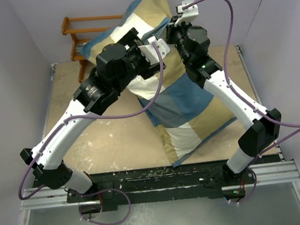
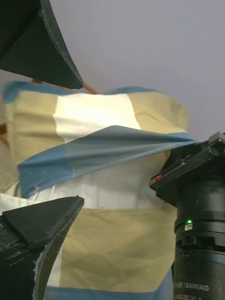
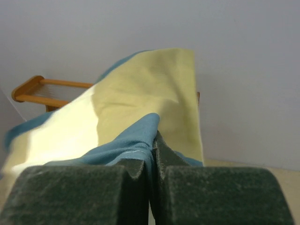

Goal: Remove the pillowcase from the pillow
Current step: Remove the pillow from the pillowcase.

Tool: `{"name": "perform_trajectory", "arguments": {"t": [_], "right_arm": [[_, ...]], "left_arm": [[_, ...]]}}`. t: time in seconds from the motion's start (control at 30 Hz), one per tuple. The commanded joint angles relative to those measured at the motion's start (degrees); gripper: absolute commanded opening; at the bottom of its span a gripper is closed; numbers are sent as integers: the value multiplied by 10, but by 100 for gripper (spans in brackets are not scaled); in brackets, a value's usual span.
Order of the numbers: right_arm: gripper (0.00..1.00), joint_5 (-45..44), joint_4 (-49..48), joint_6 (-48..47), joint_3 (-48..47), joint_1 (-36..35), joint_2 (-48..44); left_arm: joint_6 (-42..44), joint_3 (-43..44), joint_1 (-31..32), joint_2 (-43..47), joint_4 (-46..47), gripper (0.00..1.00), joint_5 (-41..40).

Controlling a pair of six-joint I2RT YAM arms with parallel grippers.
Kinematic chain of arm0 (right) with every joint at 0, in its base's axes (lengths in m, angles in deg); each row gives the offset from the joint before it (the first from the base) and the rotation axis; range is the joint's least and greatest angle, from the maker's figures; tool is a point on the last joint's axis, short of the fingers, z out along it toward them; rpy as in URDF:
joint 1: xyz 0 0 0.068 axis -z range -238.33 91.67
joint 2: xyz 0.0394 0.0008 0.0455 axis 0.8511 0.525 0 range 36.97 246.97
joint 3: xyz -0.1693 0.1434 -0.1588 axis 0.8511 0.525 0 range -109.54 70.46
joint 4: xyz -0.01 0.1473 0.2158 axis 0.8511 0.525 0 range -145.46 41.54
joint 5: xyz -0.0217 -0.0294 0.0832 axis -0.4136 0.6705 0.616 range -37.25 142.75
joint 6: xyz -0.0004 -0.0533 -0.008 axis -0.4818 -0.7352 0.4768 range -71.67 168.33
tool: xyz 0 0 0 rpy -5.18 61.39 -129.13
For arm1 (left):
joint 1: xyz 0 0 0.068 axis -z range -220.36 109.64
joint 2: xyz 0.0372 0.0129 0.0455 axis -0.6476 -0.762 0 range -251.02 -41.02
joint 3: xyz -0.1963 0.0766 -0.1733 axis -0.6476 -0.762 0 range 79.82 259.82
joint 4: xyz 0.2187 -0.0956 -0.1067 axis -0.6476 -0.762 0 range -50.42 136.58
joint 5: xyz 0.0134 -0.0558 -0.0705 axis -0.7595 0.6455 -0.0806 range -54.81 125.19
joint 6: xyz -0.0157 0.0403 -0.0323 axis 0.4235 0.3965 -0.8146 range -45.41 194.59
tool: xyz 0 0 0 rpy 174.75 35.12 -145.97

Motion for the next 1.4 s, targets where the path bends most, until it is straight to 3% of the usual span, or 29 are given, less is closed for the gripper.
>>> {"name": "perform_trajectory", "arguments": {"t": [0.0, 0.2, 0.43, 0.63, 0.87, 1.17, 1.27, 1.37], "right_arm": [[0, -7, -67, 14, -44, -7, -56], [0, 31, -58, 39, -44, -11, -76], [0, 100, -41, 74, -47, -11, -104], [0, 124, -25, 83, -49, -24, -118], [0, 136, -24, 84, -8, -40, -140], [0, 169, -13, 92, 0, -55, -146], [0, 173, -11, 93, 6, -58, -150], [0, 160, -14, 96, 26, -58, -164]], "left_arm": [[-50, 48, -10, -29, 7, 100, 14], [-136, 135, -64, -102, -25, 98, 66], [-135, 159, -74, -139, -31, 95, 115], [-125, 170, -74, -141, -3, 93, 113], [-121, 188, -78, -129, 49, 72, 85], [-119, 164, -78, -98, 32, 73, 135], [-106, 158, -78, -98, 62, 55, 91], [-82, 149, -79, -99, 110, 16, 22]]}}
